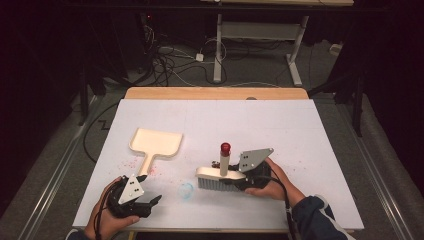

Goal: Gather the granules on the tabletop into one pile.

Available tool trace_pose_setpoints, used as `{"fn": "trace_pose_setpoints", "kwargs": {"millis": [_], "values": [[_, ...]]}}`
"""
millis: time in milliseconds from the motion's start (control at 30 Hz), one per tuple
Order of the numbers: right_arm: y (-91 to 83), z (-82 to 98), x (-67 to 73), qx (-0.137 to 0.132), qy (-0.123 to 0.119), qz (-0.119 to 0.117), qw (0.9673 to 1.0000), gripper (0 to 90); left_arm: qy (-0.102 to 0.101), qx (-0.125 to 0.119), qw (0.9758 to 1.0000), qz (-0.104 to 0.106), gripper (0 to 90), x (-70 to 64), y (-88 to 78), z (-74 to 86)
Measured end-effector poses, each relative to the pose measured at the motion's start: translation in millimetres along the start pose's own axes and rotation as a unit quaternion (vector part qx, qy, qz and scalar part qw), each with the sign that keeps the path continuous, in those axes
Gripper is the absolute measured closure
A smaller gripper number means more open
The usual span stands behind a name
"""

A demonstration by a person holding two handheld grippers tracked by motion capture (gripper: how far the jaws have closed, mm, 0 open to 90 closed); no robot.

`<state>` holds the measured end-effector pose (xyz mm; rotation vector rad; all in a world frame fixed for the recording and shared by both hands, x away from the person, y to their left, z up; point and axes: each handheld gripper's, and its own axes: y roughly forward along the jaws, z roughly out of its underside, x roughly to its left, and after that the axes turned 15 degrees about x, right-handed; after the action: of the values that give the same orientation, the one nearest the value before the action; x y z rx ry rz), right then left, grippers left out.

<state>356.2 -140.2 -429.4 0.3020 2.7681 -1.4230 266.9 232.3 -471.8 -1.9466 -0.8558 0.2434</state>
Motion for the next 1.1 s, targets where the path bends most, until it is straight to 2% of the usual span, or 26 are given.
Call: {"fn": "trace_pose_setpoints", "kwargs": {"millis": [67, 100, 133, 200, 267, 367, 400, 533, 633, 733, 833, 933, 1100], "values": [[1.7, -0.6, -7.2, -0.006, 0.009, 0.004, 0.9999, 67.6, -0.001, 0.000, 1.0000, 0.000, 20.8, -0.1, -0.2, 0.7], [1.8, -0.5, -8.6, -0.006, 0.014, 0.014, 0.9998, 67.6, -0.001, 0.000, 1.0000, 0.000, 20.8, -0.1, -0.5, 1.3], [0.9, 0.1, -9.6, -0.004, 0.019, 0.019, 0.9996, 67.6, -0.001, 0.001, 1.0000, 0.000, 20.8, 0.0, -0.7, 1.7], [-3.0, 2.1, -10.4, -0.012, 0.024, 0.011, 0.9996, 67.6, -0.002, -0.001, 1.0000, 0.000, 20.8, 0.0, -1.4, 2.6], [-9.5, 2.1, -8.5, -0.013, 0.028, 0.023, 0.9993, 67.6, -0.001, 0.000, 1.0000, -0.001, 20.8, -0.4, -1.8, 2.9], [-24.0, 1.1, -4.5, -0.005, 0.046, 0.062, 0.9970, 67.6, 0.005, 0.002, 1.0000, -0.006, 20.8, -2.6, -2.2, 2.4], [-30.0, 2.2, -3.3, -0.005, 0.051, 0.063, 0.9967, 67.6, 0.011, 0.000, 0.9999, -0.011, 20.8, -2.6, -2.8, 1.9], [-57.6, 11.1, 4.8, -0.012, 0.062, 0.068, 0.9957, 67.6, 0.013, 0.001, 0.9998, -0.013, 20.8, -2.9, -3.2, 1.7], [-77.8, 20.6, 12.3, -0.013, 0.070, 0.083, 0.9940, 67.6, 0.015, 0.009, 0.9998, -0.013, 20.8, -3.7, -2.2, 1.8], [-93.6, 32.7, 19.0, -0.015, 0.083, 0.090, 0.9924, 67.6, 0.018, 0.005, 0.9997, -0.015, 20.8, -3.6, -1.7, 0.9], [-104.4, 46.5, 26.0, -0.005, 0.096, 0.093, 0.9909, 67.6, 0.018, 0.007, 0.9997, -0.015, 20.8, -3.2, -0.9, 0.3], [-112.4, 61.9, 33.1, 0.009, 0.115, 0.106, 0.9876, 67.6, 0.017, 0.008, 0.9997, -0.015, 20.8, -3.3, -0.4, 0.0], [-128.3, 87.2, 42.4, 0.019, 0.140, 0.099, 0.9851, 67.5, 0.015, 0.008, 0.9998, -0.014, 20.8, -3.5, -0.1, -0.2]]}}
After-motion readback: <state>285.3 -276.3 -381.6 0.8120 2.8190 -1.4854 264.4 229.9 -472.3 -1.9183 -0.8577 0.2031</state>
